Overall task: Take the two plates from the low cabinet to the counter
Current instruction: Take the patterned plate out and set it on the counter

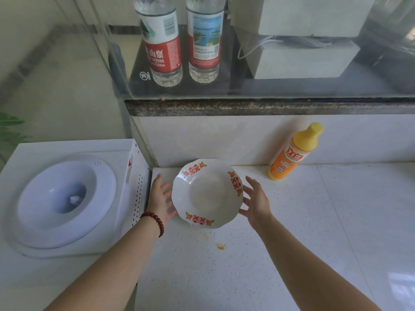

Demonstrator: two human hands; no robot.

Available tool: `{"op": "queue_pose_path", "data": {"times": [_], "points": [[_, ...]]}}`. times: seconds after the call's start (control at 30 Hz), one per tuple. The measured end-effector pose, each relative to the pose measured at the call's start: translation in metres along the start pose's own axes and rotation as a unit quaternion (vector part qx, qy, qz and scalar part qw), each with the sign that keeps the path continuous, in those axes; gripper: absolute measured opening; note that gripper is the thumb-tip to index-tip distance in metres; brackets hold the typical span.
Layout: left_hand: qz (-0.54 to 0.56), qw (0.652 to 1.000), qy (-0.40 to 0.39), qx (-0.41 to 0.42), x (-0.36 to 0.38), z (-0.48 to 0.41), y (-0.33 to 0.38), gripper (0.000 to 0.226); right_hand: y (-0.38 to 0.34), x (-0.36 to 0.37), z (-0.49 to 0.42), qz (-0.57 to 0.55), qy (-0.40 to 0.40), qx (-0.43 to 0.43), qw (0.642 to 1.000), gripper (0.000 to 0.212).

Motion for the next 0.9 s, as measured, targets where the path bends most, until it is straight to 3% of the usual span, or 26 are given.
{"op": "queue_pose_path", "data": {"times": [0.37,0.6,0.77,0.9], "points": [[-0.023,1.0,0.001,0.007,0.003,-0.001,-0.003,0.065,-0.001,-0.004,-0.001,0.016,0.0,0.013,1.0,0.048],[-0.105,0.99,-0.008,0.09,0.012,0.015,0.0,0.063,-0.014,-0.005,0.014,0.068,0.011,-0.035,0.997,0.048],[-0.093,0.982,-0.034,0.159,0.022,0.045,0.012,0.028,-0.027,-0.005,0.04,0.081,-0.021,-0.079,0.993,0.048],[-0.075,0.978,-0.047,0.187,0.03,0.067,0.02,0.044,-0.038,-0.003,0.069,0.056,-0.064,-0.109,0.99,0.039]]}}
Point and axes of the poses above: each hand's wrist, its own z-axis away from the middle knuckle, its own x-axis out of the palm, y = z × x, the point moved 2 cm from there along -z, towards the middle knuckle, and after that the axes turned 5 degrees about x, right-handed, at the moved point
